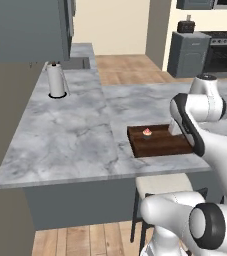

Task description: Take the donut and cupcake from the fridge and place them on the empty tray on the dining counter.

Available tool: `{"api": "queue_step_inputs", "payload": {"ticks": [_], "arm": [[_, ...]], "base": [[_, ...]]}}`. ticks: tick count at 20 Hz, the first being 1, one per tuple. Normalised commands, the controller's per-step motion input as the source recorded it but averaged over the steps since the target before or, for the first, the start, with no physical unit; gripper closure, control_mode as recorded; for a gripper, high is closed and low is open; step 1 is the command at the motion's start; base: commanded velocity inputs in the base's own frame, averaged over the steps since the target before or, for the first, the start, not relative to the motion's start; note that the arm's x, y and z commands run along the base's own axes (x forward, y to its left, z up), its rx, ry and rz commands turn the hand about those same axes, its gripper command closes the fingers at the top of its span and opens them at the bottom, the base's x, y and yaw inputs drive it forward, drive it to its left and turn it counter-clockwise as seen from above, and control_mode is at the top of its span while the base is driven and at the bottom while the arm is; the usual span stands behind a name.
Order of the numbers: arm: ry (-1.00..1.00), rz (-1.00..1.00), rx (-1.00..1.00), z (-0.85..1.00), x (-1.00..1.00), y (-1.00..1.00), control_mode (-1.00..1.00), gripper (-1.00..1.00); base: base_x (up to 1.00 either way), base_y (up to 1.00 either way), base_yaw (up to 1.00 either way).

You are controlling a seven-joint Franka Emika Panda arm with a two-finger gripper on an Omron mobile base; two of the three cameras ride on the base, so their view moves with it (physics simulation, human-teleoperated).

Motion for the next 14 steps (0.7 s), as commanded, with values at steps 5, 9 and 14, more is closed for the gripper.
{"api": "queue_step_inputs", "payload": {"ticks": [5,9,14], "arm": [[-0.03,0.00,0.00,-0.31,0.41,-0.19,-1.00,1.00],[-0.05,0.01,0.02,-0.22,0.46,-0.09,-1.00,1.00],[-0.01,0.08,0.00,-0.04,0.43,0.00,-1.00,1.00]], "base": [[0.00,0.00,0.00],[0.00,0.00,0.00],[0.00,0.00,0.00]]}}
